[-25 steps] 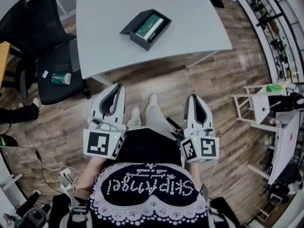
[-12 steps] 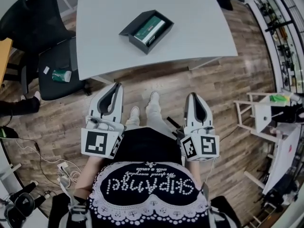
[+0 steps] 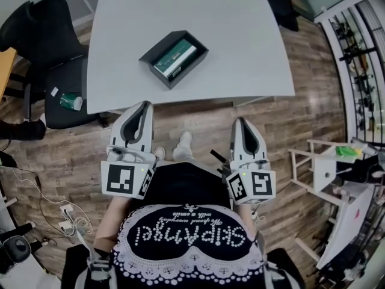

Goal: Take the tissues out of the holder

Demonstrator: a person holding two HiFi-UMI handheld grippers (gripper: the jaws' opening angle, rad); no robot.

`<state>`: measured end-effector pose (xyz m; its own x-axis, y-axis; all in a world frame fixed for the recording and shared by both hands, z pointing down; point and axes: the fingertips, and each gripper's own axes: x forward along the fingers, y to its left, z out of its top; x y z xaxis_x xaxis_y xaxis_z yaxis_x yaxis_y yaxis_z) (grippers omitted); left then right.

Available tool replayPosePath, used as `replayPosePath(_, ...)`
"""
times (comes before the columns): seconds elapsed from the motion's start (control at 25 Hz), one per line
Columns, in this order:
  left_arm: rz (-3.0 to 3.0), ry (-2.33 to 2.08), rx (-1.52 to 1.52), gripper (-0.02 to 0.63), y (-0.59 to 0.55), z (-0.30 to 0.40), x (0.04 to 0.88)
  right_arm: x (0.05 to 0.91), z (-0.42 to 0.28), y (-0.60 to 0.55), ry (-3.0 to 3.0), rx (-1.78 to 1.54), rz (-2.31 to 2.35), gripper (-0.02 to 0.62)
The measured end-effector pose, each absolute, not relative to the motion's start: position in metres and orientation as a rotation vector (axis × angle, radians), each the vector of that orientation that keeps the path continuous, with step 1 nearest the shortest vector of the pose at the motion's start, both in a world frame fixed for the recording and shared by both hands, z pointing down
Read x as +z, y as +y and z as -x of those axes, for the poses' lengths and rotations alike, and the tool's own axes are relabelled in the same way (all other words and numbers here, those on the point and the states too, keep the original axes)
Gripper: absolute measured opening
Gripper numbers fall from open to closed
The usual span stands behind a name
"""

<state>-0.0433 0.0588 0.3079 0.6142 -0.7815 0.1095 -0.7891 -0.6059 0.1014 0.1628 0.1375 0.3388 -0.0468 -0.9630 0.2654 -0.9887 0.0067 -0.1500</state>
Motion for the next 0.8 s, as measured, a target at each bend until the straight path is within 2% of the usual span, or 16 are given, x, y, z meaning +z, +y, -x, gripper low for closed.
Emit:
replayPosePath(0.28,-2.651,-1.456,0.066,0.031,0.048,0.019,0.303,0.342,-0.198,0.113,-2.241,0.441,-2.014,0.037)
replayPosePath(0.8,-2.596,-1.532,0.072,0.031,0.041,0.022,0.309,0.353,-0.200,0.095,-2.294,0.491,-1.953,0.037)
